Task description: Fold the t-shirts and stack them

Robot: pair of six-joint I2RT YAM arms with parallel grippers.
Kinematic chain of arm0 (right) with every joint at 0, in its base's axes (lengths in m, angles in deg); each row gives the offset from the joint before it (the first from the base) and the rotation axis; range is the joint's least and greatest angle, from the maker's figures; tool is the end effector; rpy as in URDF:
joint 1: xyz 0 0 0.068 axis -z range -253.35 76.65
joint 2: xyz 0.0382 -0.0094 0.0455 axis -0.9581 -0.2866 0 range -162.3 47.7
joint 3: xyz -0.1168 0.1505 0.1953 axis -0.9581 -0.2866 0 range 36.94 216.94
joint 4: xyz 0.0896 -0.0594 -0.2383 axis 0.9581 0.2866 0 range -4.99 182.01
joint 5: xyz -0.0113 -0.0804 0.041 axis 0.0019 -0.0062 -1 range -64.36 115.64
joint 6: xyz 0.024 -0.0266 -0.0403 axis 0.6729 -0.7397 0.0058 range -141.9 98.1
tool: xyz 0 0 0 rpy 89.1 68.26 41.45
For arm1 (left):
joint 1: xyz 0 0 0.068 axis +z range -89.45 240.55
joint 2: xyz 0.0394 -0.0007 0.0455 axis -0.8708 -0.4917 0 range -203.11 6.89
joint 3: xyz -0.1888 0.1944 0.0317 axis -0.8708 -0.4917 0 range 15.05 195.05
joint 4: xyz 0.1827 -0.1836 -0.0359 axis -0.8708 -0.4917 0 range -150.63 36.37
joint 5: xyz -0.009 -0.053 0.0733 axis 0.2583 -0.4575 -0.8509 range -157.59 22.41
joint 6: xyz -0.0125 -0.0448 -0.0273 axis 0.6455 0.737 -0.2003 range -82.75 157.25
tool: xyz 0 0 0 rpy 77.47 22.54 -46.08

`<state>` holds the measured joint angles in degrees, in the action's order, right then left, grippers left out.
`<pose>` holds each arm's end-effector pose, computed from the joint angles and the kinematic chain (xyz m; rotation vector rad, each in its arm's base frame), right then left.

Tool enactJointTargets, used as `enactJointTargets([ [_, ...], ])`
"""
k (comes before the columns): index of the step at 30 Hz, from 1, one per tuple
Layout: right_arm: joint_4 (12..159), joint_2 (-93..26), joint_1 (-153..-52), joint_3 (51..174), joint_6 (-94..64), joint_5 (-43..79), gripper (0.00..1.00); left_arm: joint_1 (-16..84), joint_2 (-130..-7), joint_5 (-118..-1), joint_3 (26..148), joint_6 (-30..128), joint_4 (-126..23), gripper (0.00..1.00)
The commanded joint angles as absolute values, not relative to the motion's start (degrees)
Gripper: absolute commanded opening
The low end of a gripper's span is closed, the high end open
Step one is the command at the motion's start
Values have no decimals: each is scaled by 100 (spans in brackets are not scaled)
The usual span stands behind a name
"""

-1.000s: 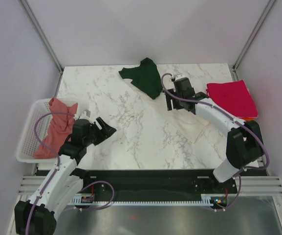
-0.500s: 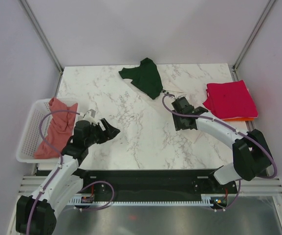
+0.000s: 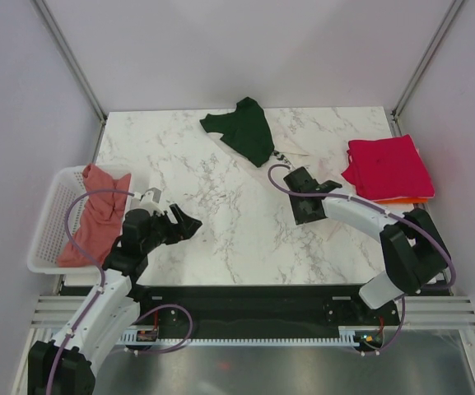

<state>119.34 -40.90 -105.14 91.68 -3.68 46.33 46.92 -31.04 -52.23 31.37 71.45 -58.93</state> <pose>0.2533 0.1423 0.1911 -0.2197 2.6318 -0.2219 0.1516 -0.0464 0.1923 -0.2049 2.1067 -0.7849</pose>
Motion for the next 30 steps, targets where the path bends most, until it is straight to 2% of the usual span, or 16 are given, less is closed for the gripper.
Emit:
enactJointTargets([
  [1, 11990, -4344, -10560, 9240, -388, 4717, 57, 4675, -3169, -5273, 3113, 6863, -5609, 87],
  [8, 12060, -4713, -10551, 9293, -353, 4699, 61, 4675, -3240, -5317, 3131, 6854, -5627, 87],
  [11, 12122, -5020, -10543, 9328, -309, 4735, 58, 4675, -3258, -5317, 3131, 6845, -5618, 87],
  [13, 12166, -5135, -10569, 9346, -300, 4735, 47, 4675, -3284, -5317, 3140, 6845, -5627, 86],
  [14, 12183, -5196, -10586, 9354, -274, 4743, 26, 4675, -3284, -5317, 3140, 6845, -5618, 86],
  [16, 12245, -5215, -10700, 9381, -212, 4700, 0, 4675, -3293, -5335, 3140, 6845, -5627, 86],
  [20, 12359, -5214, -11270, 9574, 400, 4524, 0, 4675, -3301, -5370, 3149, 6854, -5644, 86],
  [25, 12062, -5478, -12562, 10179, 1360, 3954, 0, 4675, -3328, -5379, 3157, 6845, -5662, 86],
  [27, 12043, -5829, -13151, 10914, 1719, 3909, 6, 4675, -3310, -5396, 3158, 6845, -5671, 86],
  [28, 11973, -5960, -13318, 11180, 1774, 3848, 14, 4684, -3310, -5405, 3149, 6854, -5671, 86],
  [29, 11912, -6197, -13520, 11696, 1818, 3621, 29, 4675, -3310, -5405, 3149, 6854, -5679, 86],
  [30, 11859, -6295, -13583, 11927, 1844, 3540, 60, 4684, -3302, -5414, 3149, 6854, -5679, 86],
])
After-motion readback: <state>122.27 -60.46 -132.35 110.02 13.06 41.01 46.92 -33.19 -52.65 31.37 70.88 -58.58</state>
